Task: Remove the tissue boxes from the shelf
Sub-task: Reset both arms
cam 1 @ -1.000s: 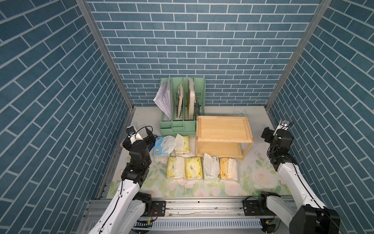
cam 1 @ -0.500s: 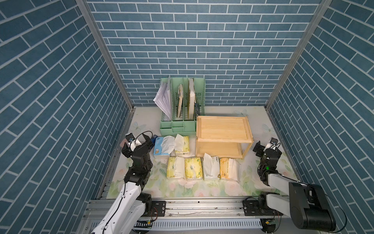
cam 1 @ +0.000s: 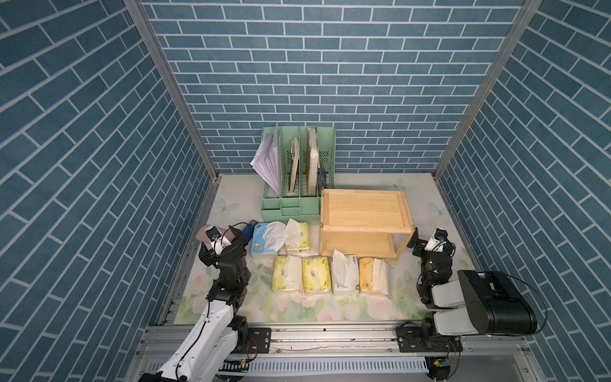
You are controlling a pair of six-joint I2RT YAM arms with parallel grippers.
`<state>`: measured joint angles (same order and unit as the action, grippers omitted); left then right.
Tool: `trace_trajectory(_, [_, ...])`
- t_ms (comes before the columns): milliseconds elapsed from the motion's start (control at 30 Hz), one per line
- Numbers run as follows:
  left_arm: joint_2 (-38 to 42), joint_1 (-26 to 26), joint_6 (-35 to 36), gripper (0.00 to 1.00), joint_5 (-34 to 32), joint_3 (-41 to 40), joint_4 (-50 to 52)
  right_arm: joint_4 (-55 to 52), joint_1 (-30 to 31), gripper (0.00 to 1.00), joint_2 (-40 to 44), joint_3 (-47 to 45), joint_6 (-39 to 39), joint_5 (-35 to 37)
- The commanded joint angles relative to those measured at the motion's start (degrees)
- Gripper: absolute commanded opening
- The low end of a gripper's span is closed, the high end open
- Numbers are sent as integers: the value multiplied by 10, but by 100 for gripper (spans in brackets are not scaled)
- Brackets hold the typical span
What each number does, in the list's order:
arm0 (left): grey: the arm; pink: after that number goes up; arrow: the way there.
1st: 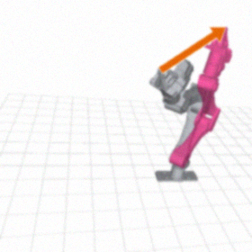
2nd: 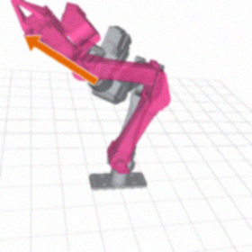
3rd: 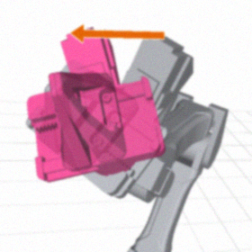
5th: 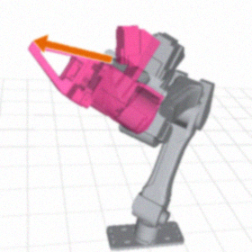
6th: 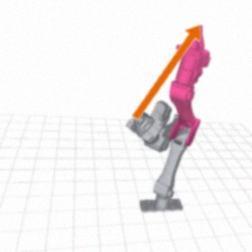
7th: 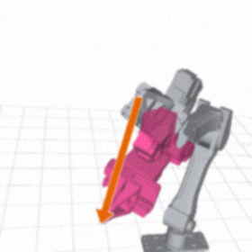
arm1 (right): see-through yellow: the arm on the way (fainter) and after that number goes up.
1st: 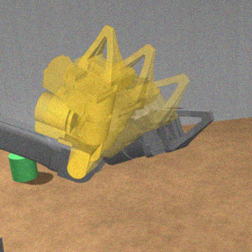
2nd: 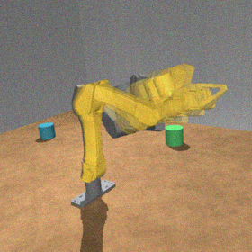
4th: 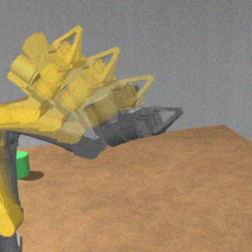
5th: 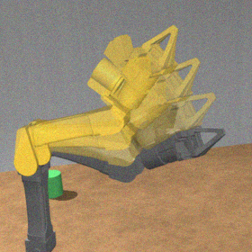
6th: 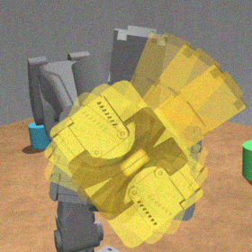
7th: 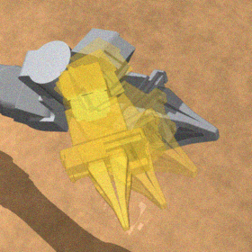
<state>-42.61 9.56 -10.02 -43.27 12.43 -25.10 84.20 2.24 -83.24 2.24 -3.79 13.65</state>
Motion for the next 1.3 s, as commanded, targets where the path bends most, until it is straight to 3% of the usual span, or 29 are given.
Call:
trace_trajectory(0, [-16, -11, 9, 100, -14, -26, -62, 80, 1, 100, -49, 8, 23, -28])
trace_trajectory(33, [-21, -16, 9, 100, -12, -37, -84, 9, 1, 100, -20, 20, 16, -17])
trace_trajectory(100, [-30, -25, 13, 100, 9, -55, -119, 51, -2, 100, -45, 19, 14, -17])
trace_trajectory(133, [-37, -30, 15, 100, 16, -61, -130, -5, -2, 100, -25, 31, 7, -10])
trace_trajectory(300, [-78, -61, 19, 100, 58, -80, -189, -70, 6, 100, -35, 75, 20, -5])
trace_trajectory(733, [-261, -104, 57, 100, 222, -75, -418, -80, 15, 100, -42, 86, 28, 1])
trace_trajectory(833, [-296, -106, 70, 100, 242, -45, -403, -79, 15, 100, -42, 86, 28, 2])
trace_trajectory(1267, [-293, -108, 103, 100, 327, -46, -402, -79, 16, 100, -42, 86, 29, 2])
